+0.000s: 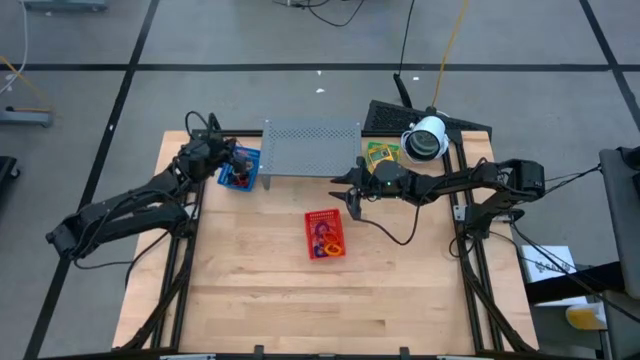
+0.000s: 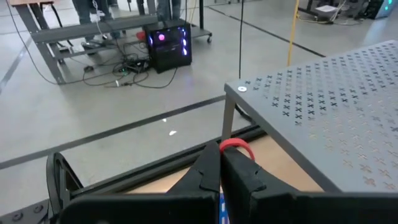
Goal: Pick & Place Office Desk Supplies
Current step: Put the bottom red rubber band into the blue basket
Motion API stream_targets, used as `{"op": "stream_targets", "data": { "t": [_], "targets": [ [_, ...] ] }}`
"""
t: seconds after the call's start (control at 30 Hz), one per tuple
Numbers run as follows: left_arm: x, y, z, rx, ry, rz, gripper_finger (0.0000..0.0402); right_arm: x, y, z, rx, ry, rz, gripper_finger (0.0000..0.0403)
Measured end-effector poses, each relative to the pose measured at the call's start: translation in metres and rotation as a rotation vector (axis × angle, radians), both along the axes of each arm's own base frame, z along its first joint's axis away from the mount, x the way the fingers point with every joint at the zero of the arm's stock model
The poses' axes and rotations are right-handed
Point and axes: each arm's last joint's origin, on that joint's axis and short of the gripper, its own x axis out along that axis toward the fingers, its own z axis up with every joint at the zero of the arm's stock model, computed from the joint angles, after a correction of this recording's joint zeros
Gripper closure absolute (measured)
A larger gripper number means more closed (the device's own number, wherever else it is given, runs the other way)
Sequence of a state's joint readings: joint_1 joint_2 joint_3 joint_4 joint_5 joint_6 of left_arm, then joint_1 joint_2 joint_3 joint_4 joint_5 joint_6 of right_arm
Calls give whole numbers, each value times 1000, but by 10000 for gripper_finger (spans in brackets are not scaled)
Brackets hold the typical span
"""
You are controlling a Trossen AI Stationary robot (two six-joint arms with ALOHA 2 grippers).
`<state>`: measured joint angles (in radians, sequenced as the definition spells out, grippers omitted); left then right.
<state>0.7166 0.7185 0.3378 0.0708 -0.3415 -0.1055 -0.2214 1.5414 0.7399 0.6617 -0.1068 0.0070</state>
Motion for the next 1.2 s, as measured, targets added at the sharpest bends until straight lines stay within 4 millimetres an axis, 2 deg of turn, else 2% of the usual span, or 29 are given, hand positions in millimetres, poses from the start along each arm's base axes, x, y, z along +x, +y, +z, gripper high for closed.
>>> {"op": "stream_targets", "data": {
  "t": [0.67, 0.9, 1.2],
  "targets": [
    [-3, -2, -10, -120, -11, 33, 385, 0, 0, 0, 8, -1, 1, 234],
    [0, -4, -10, -156, -36, -61, 340, 0, 0, 0, 8, -1, 2, 234],
    [-3, -6, -16, -255, -64, -15, 269, 0, 2, 1, 17, -11, 50, 234]
  ]
}}
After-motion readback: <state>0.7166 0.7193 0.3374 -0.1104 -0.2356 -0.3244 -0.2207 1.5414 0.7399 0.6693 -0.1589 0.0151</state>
